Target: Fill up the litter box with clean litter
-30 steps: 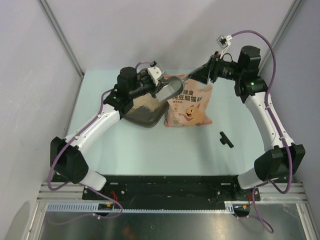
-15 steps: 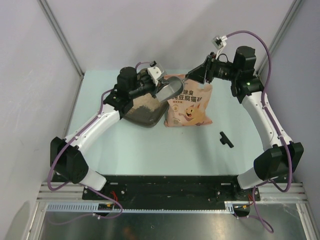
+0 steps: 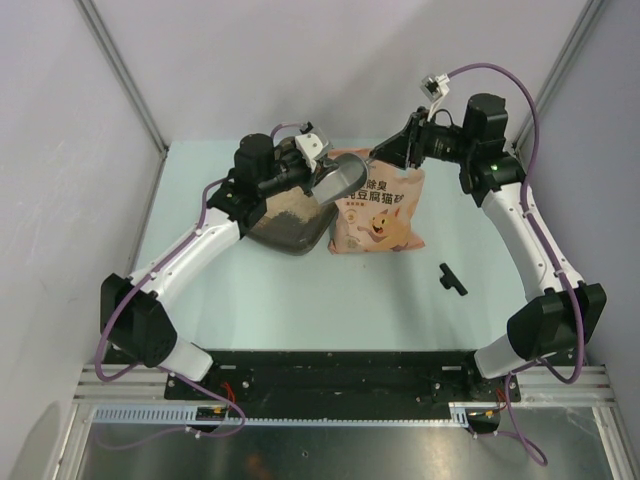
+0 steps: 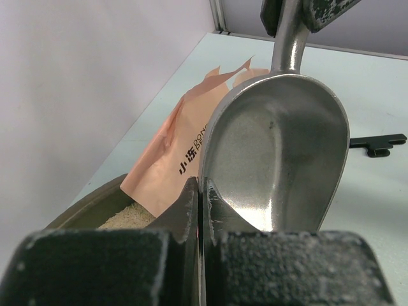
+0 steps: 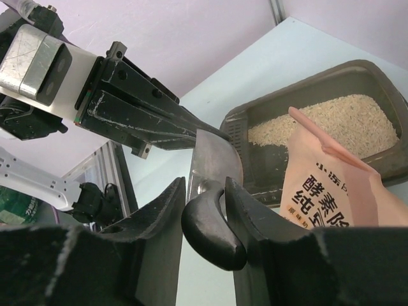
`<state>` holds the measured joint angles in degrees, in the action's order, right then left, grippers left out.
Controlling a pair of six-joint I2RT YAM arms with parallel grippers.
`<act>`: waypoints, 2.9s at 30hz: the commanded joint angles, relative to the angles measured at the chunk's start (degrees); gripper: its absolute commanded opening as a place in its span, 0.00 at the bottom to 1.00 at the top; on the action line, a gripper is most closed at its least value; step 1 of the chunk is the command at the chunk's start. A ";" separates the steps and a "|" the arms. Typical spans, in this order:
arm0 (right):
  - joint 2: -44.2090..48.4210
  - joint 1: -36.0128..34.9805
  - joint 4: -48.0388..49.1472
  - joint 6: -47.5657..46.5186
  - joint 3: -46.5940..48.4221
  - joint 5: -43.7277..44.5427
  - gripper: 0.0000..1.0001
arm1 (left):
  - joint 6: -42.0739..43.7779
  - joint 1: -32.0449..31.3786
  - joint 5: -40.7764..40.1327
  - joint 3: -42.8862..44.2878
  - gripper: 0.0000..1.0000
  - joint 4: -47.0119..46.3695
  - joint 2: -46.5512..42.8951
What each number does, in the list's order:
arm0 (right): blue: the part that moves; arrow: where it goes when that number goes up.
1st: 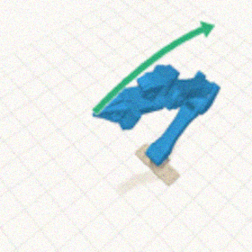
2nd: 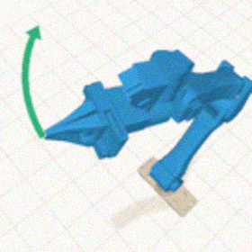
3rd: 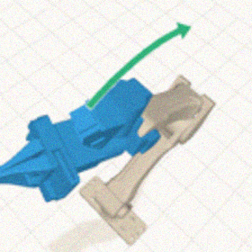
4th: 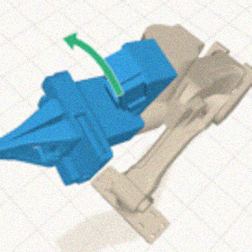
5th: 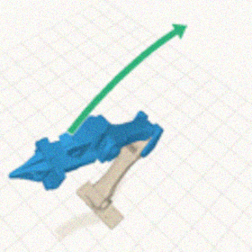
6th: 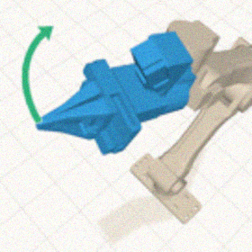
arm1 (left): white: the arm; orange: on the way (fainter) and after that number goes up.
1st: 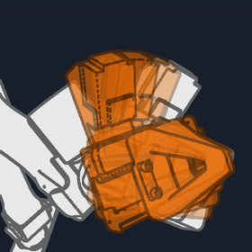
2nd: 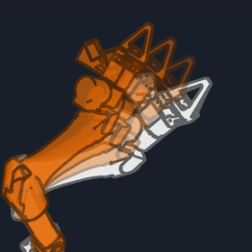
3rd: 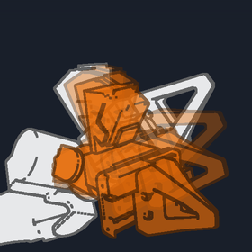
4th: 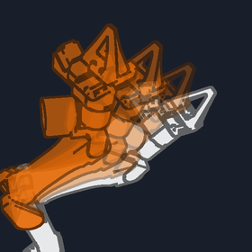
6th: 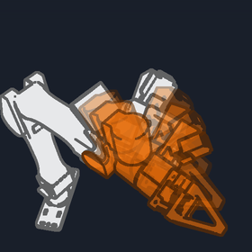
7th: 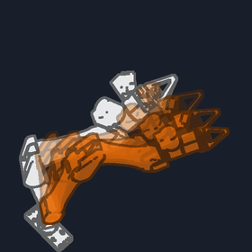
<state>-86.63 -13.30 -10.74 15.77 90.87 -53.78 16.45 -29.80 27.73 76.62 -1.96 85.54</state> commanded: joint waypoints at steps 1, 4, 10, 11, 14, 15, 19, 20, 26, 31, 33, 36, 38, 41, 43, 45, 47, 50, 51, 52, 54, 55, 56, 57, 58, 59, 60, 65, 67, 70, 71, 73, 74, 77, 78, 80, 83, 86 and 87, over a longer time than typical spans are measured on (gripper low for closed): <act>-0.12 -0.32 0.28 -1.09 0.71 0.61 0.34 | -1.24 0.27 1.80 2.92 0.00 -2.17 -0.46; -0.47 -0.50 0.28 -1.09 0.80 0.61 0.31 | -1.07 0.27 1.72 2.83 0.00 -2.17 -0.55; -0.64 -0.59 -0.15 -1.44 0.71 0.52 0.32 | -0.98 0.27 1.89 2.83 0.00 -2.09 -0.55; -0.56 -0.85 -0.24 -1.44 0.71 0.52 0.34 | -1.07 0.27 1.89 2.83 0.00 -2.17 -0.55; -0.56 -0.94 -0.42 -1.62 0.62 0.69 0.34 | -1.07 0.27 2.07 2.83 0.00 -2.09 -0.37; -0.64 -0.85 -0.42 -1.71 0.62 0.78 0.34 | -1.24 0.27 2.07 2.83 0.00 -2.09 -0.46; -0.82 -1.03 -0.42 -1.62 0.62 0.87 0.35 | -1.15 0.27 2.16 2.92 0.00 -2.09 -0.20; -0.91 -0.94 -0.25 -1.53 0.54 0.87 0.35 | -1.24 0.27 2.07 2.92 0.00 -2.17 -0.28; -1.17 -0.76 0.72 -1.18 0.71 0.17 0.17 | -1.07 0.27 2.16 2.92 0.00 -2.09 0.07; -1.44 2.91 1.69 3.45 2.90 2.27 0.00 | -1.24 0.36 0.84 3.88 0.53 -2.09 0.59; -1.79 8.01 2.13 5.58 5.61 2.28 0.00 | -1.33 0.71 0.31 4.41 0.67 -2.09 0.95; -2.66 16.53 3.18 9.27 8.79 1.40 0.00 | -0.81 1.85 3.20 6.17 0.81 -1.56 2.79; -3.28 21.96 3.54 10.51 10.99 0.96 0.00 | 0.16 2.64 4.96 9.06 0.85 0.27 5.67; -3.46 26.38 2.67 9.29 11.43 -0.62 0.00 | 2.71 3.43 7.51 14.77 0.87 4.04 10.68; -3.90 28.59 -3.72 5.17 13.09 -1.41 0.00 | 3.59 3.96 9.18 18.89 0.88 5.29 13.33; -4.25 28.59 -9.97 -1.31 15.21 3.64 0.00 | 4.73 3.96 9.89 21.37 0.88 7.31 16.84; -3.03 28.33 -12.98 -5.11 14.69 5.26 0.00 | 5.78 4.05 11.20 24.10 0.88 9.42 19.83; -1.44 26.75 -14.65 -11.45 14.16 6.49 0.00 | 6.67 4.05 13.49 26.38 0.88 11.97 22.38; -1.44 26.14 -15.70 -13.46 14.77 6.67 0.00 | 6.67 4.05 14.02 26.65 0.88 12.24 22.74; -1.52 24.91 -18.24 -14.35 15.12 6.93 0.00 | 6.58 3.88 14.63 26.91 0.88 12.94 23.09; -1.70 23.42 -20.80 -15.59 15.91 7.46 0.00 | 7.10 3.70 14.81 27.00 0.86 13.55 23.88; -1.61 22.71 -22.72 -19.77 15.92 7.81 0.00 | 7.46 3.52 15.16 27.18 0.76 14.43 24.15; -1.61 20.70 -24.14 -22.16 16.18 8.42 0.00 | 7.72 3.44 16.64 27.35 0.70 14.96 24.50; -1.61 19.64 -25.72 -24.27 16.79 9.99 0.00 | 7.72 3.43 17.53 27.53 0.65 15.40 24.68; -2.31 18.85 -29.13 -28.12 18.54 10.18 0.00 | 7.72 3.26 18.32 27.97 0.55 16.45 24.76; -2.58 17.36 -30.64 -29.55 19.68 10.27 0.00 | 7.81 3.17 20.59 27.97 0.48 16.98 24.50; -3.10 16.73 -32.31 -30.79 20.83 11.23 0.00 | 7.38 3.17 21.57 27.97 0.41 17.33 24.15; -5.83 14.53 -42.07 -38.87 28.13 12.73 0.00 | 4.12 2.64 25.27 24.90 0.00 17.95 20.39; -5.92 14.36 -44.35 -40.55 29.01 13.00 0.00 | 3.51 2.03 25.80 22.45 0.00 17.87 18.71; -6.71 14.00 -49.35 -43.97 31.82 13.44 0.00 | 3.24 1.15 25.36 19.02 0.00 17.95 13.89; -7.06 13.92 -50.59 -44.68 32.96 13.52 0.00 | 3.33 0.89 25.27 18.14 0.00 17.87 12.91; -7.15 13.74 -53.92 -46.96 33.58 13.53 0.00 | 3.77 0.27 24.66 15.77 0.00 17.86 10.19; -7.24 13.74 -54.81 -47.75 33.76 13.44 0.00 | 4.12 0.10 24.31 15.06 0.00 17.78 9.31; -6.71 13.48 -58.07 -50.13 34.81 11.78 0.00 | 3.42 -0.43 23.16 12.60 0.00 17.86 6.49; -6.27 13.48 -58.95 -50.57 35.51 10.98 0.00 | 3.15 -0.52 22.90 11.46 0.00 17.69 5.96; -5.40 13.48 -61.50 -52.07 35.52 9.84 0.00 | 2.54 -0.78 22.11 10.31 0.00 17.60 4.56; -2.85 10.67 -62.99 -53.47 32.80 10.70 0.00 | 1.58 -0.87 21.50 8.46 0.00 16.99 3.32; -0.30 8.65 -62.83 -54.62 28.76 12.64 0.00 | 0.69 -0.87 21.14 7.41 0.00 16.55 2.53; 0.14 8.29 -61.69 -54.62 27.53 12.99 0.00 | 0.69 -0.87 21.14 7.14 0.00 16.29 2.27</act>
<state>-91.44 -2.72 -72.01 -36.12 121.03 -41.17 18.15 -30.70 47.77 84.01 17.23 93.21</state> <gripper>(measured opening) 0.315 0.012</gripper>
